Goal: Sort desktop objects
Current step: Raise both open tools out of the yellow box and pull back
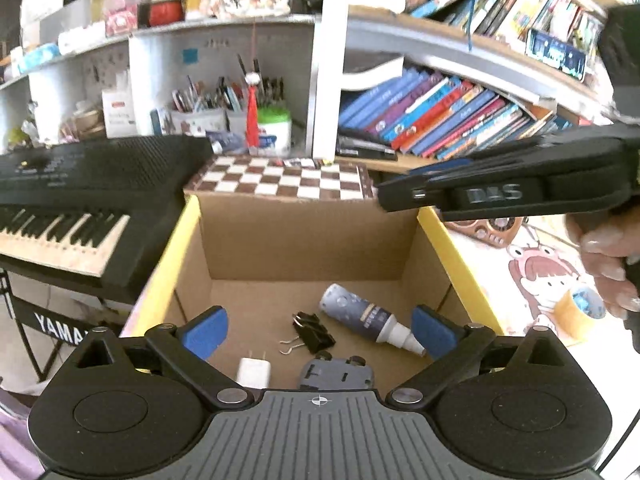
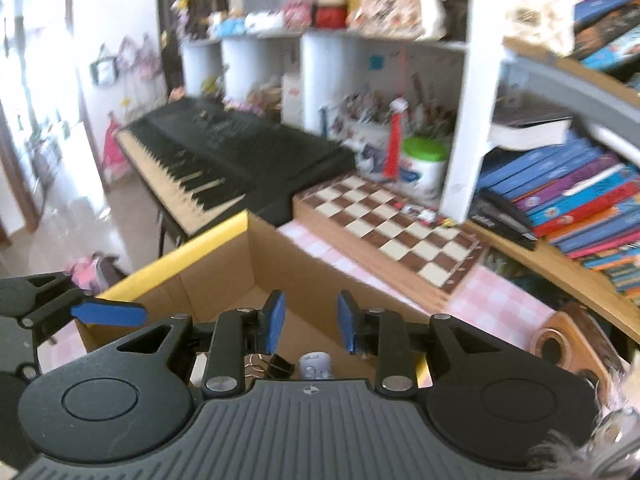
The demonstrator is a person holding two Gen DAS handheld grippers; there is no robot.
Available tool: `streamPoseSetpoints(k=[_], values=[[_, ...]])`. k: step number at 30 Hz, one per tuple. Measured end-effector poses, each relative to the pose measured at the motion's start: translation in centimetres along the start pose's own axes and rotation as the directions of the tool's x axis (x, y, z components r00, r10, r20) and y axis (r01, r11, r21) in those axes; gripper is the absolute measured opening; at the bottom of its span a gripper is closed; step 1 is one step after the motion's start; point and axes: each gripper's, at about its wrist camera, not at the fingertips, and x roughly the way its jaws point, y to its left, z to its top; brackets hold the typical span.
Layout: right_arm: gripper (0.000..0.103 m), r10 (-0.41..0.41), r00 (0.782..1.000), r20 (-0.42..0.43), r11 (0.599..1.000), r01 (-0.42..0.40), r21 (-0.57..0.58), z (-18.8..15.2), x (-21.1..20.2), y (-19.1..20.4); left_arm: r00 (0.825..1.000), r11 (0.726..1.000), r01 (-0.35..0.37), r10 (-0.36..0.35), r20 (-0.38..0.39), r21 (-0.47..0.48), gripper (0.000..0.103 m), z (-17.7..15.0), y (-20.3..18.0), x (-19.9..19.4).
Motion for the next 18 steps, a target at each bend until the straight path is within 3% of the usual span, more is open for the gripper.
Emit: streamPoseSetpoints(k=[6,18], values=[[0.03,-0.099,0.992,0.08,0.994,0.096,0.048,-1.8,-4.9,0.0,0.999,1.0,-0.004,0.004,0.048,-0.008,0.102,-0.9,0.8,-2.7],[0.04,-0.255,0.957,0.137,0.956,0.228,0.187,-7.6,-12.8,2.7,0.992,0.999,-0.028,0.033,0.119,-0.045,0.102,-3.8,1.4,-8.9]])
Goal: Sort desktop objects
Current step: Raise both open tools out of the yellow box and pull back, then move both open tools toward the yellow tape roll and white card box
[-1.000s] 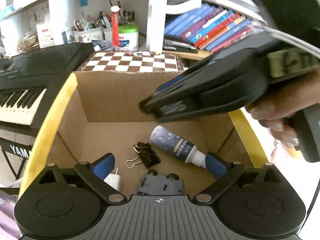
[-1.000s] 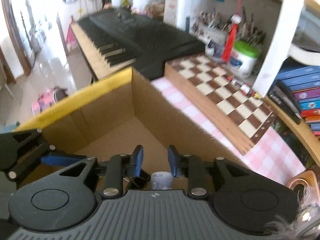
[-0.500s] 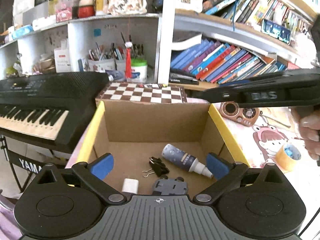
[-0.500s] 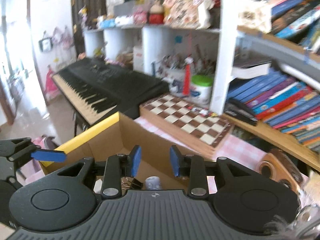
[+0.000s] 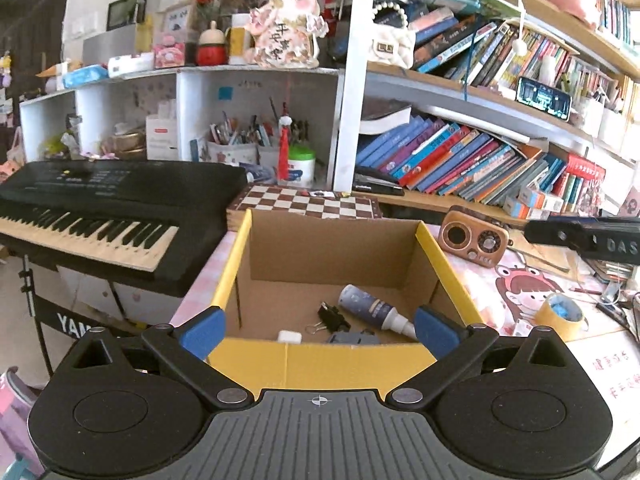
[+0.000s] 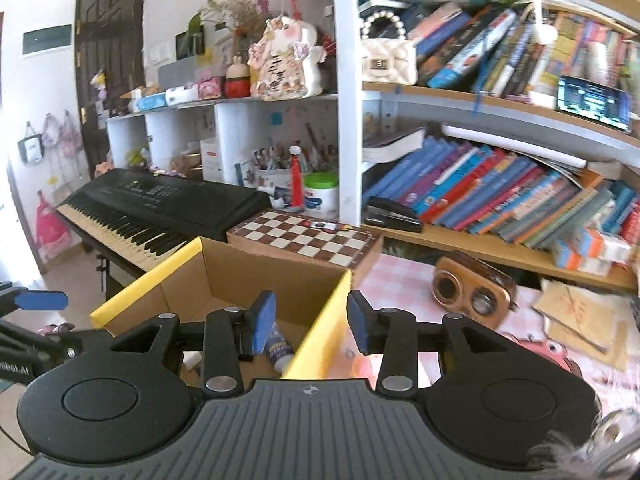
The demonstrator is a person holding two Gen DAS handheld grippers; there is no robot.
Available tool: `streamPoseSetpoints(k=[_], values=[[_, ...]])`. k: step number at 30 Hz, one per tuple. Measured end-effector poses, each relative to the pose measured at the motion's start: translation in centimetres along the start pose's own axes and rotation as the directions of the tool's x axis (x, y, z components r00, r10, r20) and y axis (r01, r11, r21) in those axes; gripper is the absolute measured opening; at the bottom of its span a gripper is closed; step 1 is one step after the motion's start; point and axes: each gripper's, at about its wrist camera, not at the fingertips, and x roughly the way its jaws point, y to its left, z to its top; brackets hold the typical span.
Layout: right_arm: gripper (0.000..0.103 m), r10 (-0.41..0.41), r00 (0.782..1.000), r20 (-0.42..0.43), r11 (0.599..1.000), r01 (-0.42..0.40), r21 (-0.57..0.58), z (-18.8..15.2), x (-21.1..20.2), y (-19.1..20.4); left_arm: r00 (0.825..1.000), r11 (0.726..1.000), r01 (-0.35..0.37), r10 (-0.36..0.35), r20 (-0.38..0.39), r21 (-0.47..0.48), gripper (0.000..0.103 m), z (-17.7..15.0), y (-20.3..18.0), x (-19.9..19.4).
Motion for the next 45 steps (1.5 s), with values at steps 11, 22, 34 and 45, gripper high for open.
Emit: streamPoseSetpoints(k=[11,22,34,45], values=[[0.043,-0.053,0.999,-0.011,0.998,0.053,0.041,-5.2,-6.5,2.0,1.0,1.0,0.029,-0.029,-0.004,-0.008,0.102,-3.3,-0.6,-4.6],[0.047,-0.119,0.992,-0.038,0.991,0.121,0.063,-10.5,-10.3,3.9,0.999,0.998,0.042,-0.043,-0.022,-0.043,0.102,-7.0,-1.3,-7.5],[0.059,-0.16,0.984,-0.074,0.984,0.165,0.063,-14.8,-12.6,6.3,0.995,0.996,0.071,-0.075,-0.068,-0.056,0.102,-10.3,-2.6,-8.9],[0.073,-0.206,0.974,-0.091,0.976,0.211,0.05,-15.9,-13.9,6.7,0.993,0.995,0.086,-0.089,-0.077,-0.042,0.102,-11.9,-4.2,-9.1]])
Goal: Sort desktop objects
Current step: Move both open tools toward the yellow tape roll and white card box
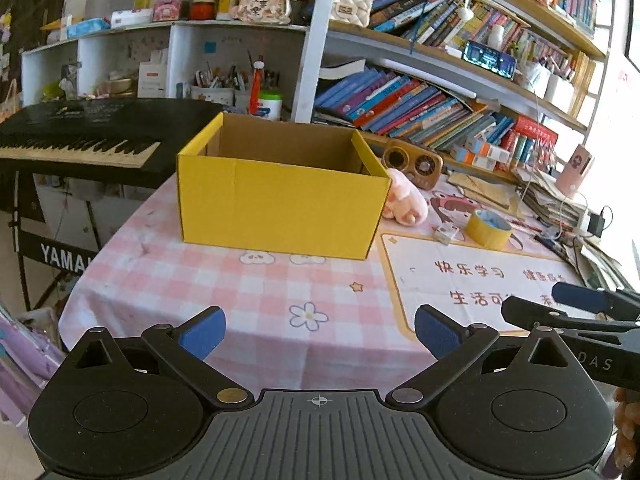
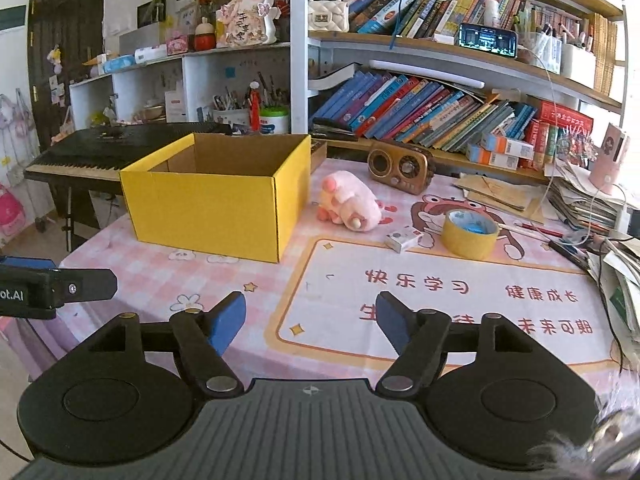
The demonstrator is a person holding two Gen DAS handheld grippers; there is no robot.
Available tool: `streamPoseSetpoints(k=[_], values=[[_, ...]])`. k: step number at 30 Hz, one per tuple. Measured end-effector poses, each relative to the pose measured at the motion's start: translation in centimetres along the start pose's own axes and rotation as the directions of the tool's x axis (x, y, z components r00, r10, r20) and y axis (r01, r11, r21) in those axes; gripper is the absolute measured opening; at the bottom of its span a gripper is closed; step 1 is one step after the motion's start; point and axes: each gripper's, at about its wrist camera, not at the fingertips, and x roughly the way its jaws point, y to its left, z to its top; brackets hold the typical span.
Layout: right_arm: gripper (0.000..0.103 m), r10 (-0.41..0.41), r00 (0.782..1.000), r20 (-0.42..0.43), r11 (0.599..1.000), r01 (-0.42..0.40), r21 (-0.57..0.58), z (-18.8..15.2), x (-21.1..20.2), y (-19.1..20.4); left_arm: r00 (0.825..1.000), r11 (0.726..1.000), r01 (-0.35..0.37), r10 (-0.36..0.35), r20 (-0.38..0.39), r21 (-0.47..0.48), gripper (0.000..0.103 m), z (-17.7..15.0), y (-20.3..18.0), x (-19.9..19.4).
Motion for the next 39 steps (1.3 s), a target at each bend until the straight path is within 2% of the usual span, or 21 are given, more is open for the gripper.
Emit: streamPoseSetpoints(k=[5,16,39], values=[[0.079,-0.028,0.999,-0.016,0.999,0.029,0.019,-0.5,-0.2,-0.8,1.0,0.999,0.024,-0.023,-0.012,0.029,0.102,-0.1,-1.1,0.6],[0.084,-0.081,0.996,-0.044,0.995,0.084,0.057,-0.8,-0.2,-3.1,0.997,0.995,0.071,-0.069,-0.026,0.07,0.102,0.4,-3.6,2.1],[0.084,-0.137,0.984,-0.117,0.984,0.148,0.095,0.5,3.5,-11.3,0.984,0.981,0.157,-0.146,-0.101,0.111,0.102,2.8,-10.5,9.1]])
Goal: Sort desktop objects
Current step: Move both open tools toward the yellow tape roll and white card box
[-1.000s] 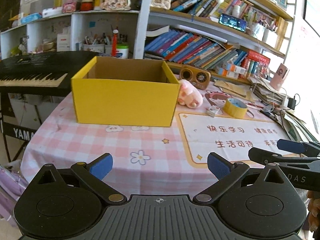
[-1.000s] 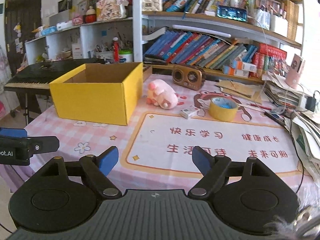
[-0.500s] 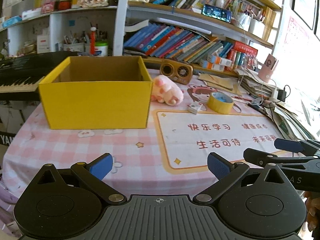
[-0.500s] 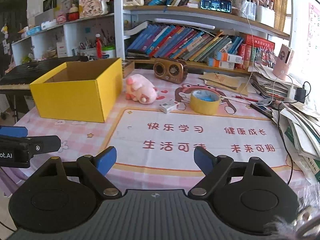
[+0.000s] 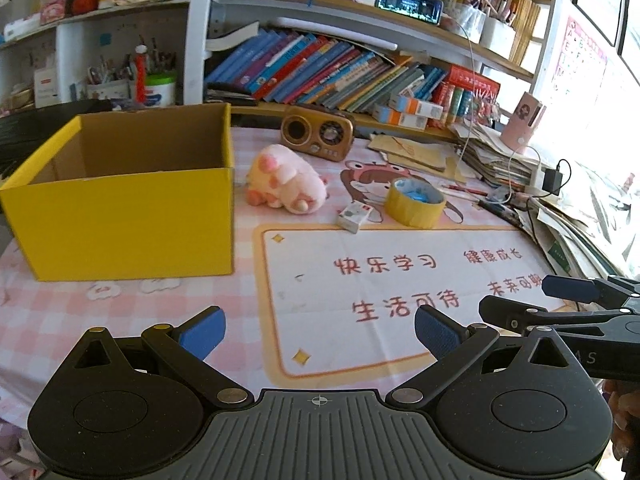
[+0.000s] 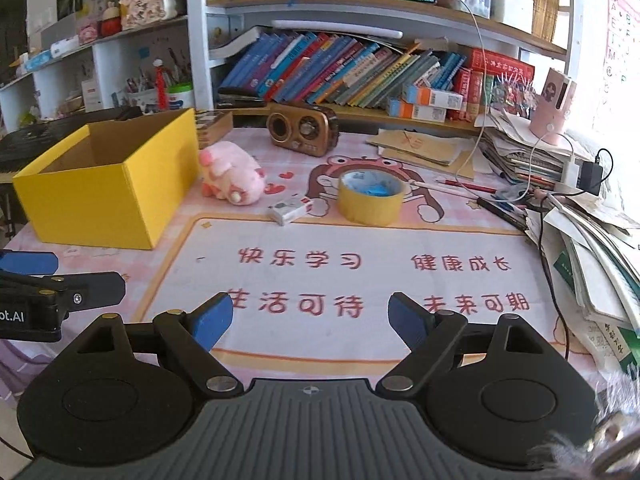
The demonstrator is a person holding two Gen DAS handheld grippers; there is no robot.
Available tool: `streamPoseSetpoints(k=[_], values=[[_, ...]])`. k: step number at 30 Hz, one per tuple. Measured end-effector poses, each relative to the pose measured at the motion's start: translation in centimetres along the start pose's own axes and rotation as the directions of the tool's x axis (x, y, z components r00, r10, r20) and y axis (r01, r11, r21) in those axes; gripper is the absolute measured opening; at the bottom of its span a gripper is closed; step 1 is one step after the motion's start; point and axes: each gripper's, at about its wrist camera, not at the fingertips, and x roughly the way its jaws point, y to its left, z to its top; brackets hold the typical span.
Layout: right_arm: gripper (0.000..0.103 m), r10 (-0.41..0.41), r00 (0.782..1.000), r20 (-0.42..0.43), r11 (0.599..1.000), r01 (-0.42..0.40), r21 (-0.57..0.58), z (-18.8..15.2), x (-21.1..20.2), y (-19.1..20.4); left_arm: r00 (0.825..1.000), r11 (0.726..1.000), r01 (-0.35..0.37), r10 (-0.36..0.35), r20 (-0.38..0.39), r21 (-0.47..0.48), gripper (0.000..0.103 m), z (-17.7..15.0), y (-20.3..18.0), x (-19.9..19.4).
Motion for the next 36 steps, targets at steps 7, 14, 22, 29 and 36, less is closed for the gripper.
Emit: streamPoseSetpoints(k=[7,14,22,29,36], values=[[0.084,0.003,1.0,-0.024,1.0,-0.003,-0.003,1.3,2.3,-2.6,1.0,1.0,0.007,-0.007,-0.023,-0.001,0.102,1.5,-1.7,3.0],[0.084,0.026,0.999,-0.047,1.0,-0.026,-0.01,2.7,4.8,-5.0,0.999,1.0,-0.006,0.006,-0.041,-0.01,0.102,2.9,-3.4,5.7],[0.086,0.067,0.995,-0.072,0.998,-0.068,-0.016,4.4,7.9,-7.4,0.998,0.999,-0.039,0.038,-0.049,-0.023,0.102,4.3,-4.9,8.2],[0.087,0.099,0.992,-0.08,0.995,-0.101,-0.021,5.9,11.2,-9.0,0.996,0.997,-0.075,0.074,-0.051,-0.029,0.102,5.5,-5.7,10.7],[0.093,0.12,0.988,-0.094,0.99,-0.126,-0.06,7.3,15.2,-9.6,0.993,0.995,-0.097,0.095,-0.067,-0.032,0.102,6.6,-6.0,13.1]])
